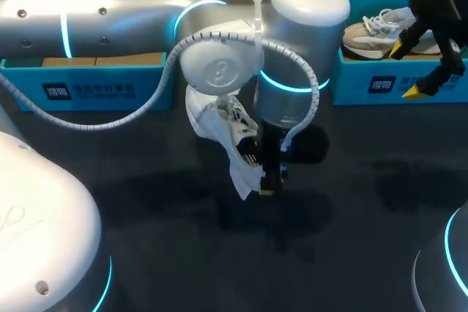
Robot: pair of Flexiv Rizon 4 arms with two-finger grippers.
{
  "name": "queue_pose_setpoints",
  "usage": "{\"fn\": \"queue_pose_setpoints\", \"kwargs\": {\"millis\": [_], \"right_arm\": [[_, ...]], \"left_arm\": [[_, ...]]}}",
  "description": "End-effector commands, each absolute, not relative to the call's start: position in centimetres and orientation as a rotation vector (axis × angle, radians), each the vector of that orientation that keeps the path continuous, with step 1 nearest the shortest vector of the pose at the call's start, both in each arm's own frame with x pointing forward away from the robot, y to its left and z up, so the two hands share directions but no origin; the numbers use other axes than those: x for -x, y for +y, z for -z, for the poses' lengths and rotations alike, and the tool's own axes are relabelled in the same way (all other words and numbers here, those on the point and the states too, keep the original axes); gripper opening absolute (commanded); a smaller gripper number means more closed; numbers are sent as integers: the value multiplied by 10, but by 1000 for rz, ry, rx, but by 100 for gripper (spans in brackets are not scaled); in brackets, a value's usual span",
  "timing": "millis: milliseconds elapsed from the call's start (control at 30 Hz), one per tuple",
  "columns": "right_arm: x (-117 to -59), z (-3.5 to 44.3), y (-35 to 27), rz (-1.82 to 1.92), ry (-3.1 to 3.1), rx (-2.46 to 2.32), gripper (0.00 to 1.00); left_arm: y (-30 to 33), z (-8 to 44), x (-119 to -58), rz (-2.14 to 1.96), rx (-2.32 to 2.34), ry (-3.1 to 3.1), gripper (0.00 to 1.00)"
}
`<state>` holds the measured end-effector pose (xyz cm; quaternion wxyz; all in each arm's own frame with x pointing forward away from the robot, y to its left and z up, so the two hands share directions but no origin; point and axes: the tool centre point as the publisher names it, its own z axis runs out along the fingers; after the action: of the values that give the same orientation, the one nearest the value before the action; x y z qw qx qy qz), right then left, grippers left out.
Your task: Take the shoe out of the shoebox, open the shoe tongue, remove and reinsert the insole, then place the shoe into the shoebox
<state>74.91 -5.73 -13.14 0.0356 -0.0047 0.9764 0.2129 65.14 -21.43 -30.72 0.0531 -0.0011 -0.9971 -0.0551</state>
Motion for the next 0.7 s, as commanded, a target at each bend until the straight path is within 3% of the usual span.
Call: {"fn": "queue_pose_setpoints", "kwargs": {"millis": [33,700], "right_arm": [[-751,131,-57,-652,3005,15,100],[-751,131,-57,-652,3005,15,100]], "left_arm": [[-203,292,-647,143,8,-3059,0],[-185,271,-665,215,156,-2997,0]]}}
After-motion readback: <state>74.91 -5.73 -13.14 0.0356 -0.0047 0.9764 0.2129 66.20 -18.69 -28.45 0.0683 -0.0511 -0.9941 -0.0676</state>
